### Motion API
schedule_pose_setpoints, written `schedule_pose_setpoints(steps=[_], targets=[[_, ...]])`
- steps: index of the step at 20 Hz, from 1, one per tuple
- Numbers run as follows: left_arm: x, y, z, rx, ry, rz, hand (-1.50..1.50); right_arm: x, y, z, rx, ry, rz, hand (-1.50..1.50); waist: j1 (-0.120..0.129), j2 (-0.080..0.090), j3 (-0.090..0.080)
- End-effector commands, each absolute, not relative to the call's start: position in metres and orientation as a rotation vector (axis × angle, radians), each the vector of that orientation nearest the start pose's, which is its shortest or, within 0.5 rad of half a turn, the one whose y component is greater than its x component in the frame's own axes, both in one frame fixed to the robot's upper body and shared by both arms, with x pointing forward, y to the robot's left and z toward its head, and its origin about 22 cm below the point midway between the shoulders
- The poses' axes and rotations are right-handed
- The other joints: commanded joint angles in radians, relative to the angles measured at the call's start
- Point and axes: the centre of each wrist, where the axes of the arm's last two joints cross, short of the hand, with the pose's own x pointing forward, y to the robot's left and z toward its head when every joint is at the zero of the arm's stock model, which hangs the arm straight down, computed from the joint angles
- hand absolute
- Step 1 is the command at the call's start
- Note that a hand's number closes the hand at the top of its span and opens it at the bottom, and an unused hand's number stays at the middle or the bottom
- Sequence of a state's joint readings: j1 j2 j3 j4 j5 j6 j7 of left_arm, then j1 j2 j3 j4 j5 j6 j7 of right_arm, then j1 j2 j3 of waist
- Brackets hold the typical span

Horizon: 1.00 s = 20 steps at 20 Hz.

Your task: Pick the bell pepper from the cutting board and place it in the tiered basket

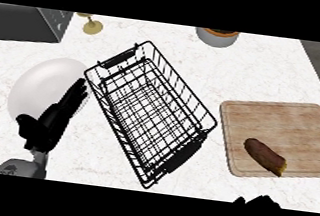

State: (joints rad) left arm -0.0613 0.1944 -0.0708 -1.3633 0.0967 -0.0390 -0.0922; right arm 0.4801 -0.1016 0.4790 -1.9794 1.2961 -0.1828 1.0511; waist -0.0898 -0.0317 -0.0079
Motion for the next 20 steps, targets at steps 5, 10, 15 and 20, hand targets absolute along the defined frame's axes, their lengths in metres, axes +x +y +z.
schedule_pose_setpoints(steps=[5,10,15,20], targets=[[0.261,0.267,-0.022,0.002,-1.508,-0.181,0.00,0.078,-0.137,0.116,-1.195,-1.095,0.082,1.50,0.013,0.006,0.002],[0.260,0.239,-0.027,-0.050,-1.516,-0.195,0.00,0.053,-0.126,0.160,-1.241,-1.141,0.071,1.50,0.054,0.022,0.002],[0.258,0.245,-0.022,-0.066,-1.536,-0.213,0.00,0.057,-0.121,0.170,-1.225,-1.191,0.011,1.50,0.083,0.032,0.001],[0.261,0.232,-0.018,-0.060,-1.548,-0.241,0.00,0.068,-0.113,0.162,-1.202,-1.185,0.035,1.50,0.096,0.039,0.001]])
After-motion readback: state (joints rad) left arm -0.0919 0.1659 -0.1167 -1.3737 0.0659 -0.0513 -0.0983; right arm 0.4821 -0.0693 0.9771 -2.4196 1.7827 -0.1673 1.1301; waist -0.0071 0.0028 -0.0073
